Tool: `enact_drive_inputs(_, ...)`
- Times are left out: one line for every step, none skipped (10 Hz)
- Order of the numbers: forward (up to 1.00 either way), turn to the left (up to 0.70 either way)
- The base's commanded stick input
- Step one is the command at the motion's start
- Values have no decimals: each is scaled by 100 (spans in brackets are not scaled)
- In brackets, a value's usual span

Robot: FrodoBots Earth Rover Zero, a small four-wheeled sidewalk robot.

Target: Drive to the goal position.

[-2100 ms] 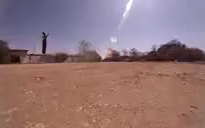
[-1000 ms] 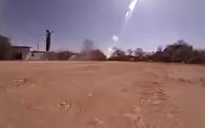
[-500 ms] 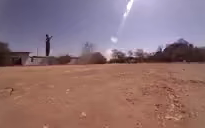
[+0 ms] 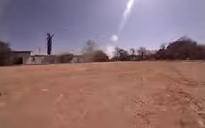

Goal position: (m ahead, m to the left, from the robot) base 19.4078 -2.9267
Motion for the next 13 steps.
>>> enact_drive_inputs(100,0)
enact_drive_inputs(100,0)
enact_drive_inputs(100,0)
enact_drive_inputs(100,0)
enact_drive_inputs(100,0)
enact_drive_inputs(100,-27)
enact_drive_inputs(100,-27)
enact_drive_inputs(100,-27)
enact_drive_inputs(100,-27)
enact_drive_inputs(100,-27)
enact_drive_inputs(100,-27)
enact_drive_inputs(100,-27)
enact_drive_inputs(100,-27)
